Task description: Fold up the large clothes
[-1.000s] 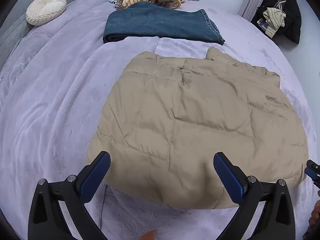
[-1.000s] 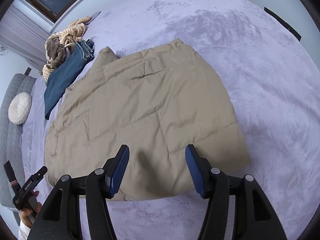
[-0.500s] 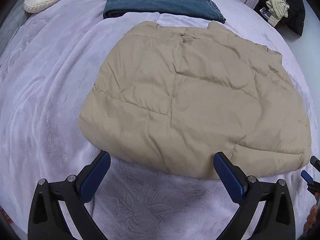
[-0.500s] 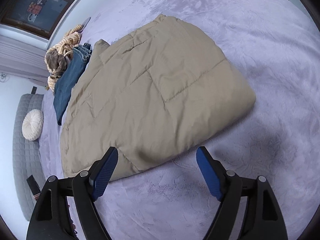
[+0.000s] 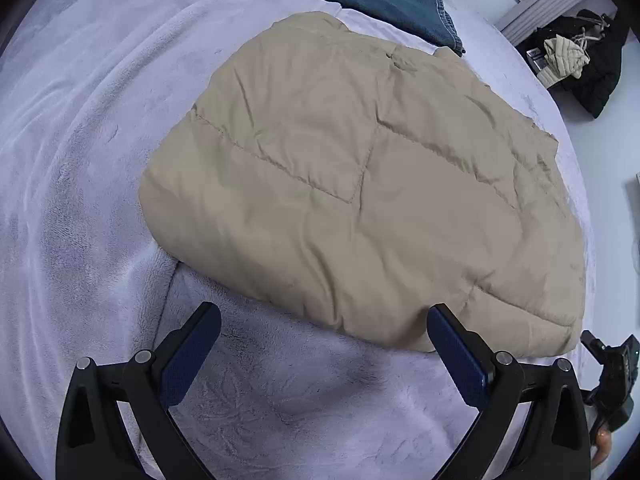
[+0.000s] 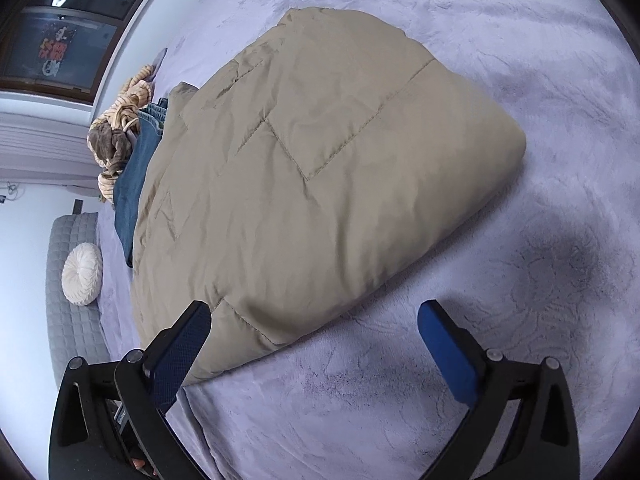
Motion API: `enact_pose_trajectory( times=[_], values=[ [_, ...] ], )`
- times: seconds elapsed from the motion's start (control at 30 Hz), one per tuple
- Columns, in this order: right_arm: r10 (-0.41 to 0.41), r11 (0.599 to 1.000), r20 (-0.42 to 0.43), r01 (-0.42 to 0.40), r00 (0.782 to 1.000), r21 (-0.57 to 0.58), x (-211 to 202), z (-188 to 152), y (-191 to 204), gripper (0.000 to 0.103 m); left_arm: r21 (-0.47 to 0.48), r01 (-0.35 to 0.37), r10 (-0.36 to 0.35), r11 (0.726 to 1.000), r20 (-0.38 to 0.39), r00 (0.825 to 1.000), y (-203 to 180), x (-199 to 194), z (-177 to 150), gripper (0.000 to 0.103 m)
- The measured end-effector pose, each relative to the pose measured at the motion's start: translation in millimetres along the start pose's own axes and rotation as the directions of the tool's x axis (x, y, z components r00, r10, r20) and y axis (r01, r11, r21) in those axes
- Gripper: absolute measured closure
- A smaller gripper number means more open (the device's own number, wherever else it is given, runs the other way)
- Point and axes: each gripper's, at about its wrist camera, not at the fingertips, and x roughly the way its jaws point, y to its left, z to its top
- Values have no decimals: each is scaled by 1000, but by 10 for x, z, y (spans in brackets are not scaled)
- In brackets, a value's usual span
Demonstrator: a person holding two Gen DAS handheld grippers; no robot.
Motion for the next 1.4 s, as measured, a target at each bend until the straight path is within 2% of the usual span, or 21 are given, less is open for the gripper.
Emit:
enact_pose_trajectory(
  times=[0.2,0.37,0.57,0.77,0.87,0.97,1.0,1.03,1.07,1.1,1.13,1.17,1.2,1.23,1.27,1.3,1.4],
  values=[
    [47,997,-17,-46,999,59,118,44,-105,0,-71,131,-133,989,-23,991,139,64,-6,0],
    [117,988,-26,-113,993,108,187,65,-172,0,-126,163,-159,979,38,987,311,59,44,0],
    [196,968,-29,-189,980,162,345,160,-187,0,-189,243,-246,951,6,969,370,338,142,0],
    [272,948,-38,-260,962,184,575,274,-35,0,-222,304,-295,926,75,953,205,470,384,0],
    [283,940,-46,-268,958,213,716,309,-23,0,-254,280,-267,926,84,960,173,600,488,0],
    [303,928,-37,-286,952,239,784,314,-59,0,-294,288,-275,911,86,958,182,692,542,0],
    [308,926,-38,-291,951,239,787,310,-66,0,-300,294,-280,907,90,956,187,692,561,3],
    [314,925,-40,-296,949,239,788,306,-66,0,-295,298,-281,908,100,954,189,673,551,18],
    [316,924,-44,-298,948,239,788,305,-68,0,-281,302,-282,911,110,953,186,645,559,28],
    [317,924,-48,-297,947,243,786,305,-64,0,-263,307,-285,915,118,951,189,612,567,48],
    [316,923,-50,-294,948,247,783,305,-57,0,-249,315,-292,916,124,948,184,586,595,62],
    [309,923,-50,-287,950,255,775,307,-52,2,-231,318,-294,919,132,947,175,548,608,67],
    [300,925,-48,-278,953,261,774,299,-48,13,-203,311,-286,928,144,947,142,500,623,72],
    [295,925,-50,-272,954,264,774,290,-47,25,-176,301,-276,937,153,949,96,445,631,76],
    [303,922,-51,-279,952,267,777,289,-60,45,-141,284,-261,948,162,952,48,384,634,77],
    [304,922,-44,-282,952,264,758,278,-48,55,-103,265,-246,959,169,955,3,335,635,78],
    [289,936,-26,-277,957,218,651,244,42,72,2,227,-223,974,192,956,-166,169,646,80]
  ],
)
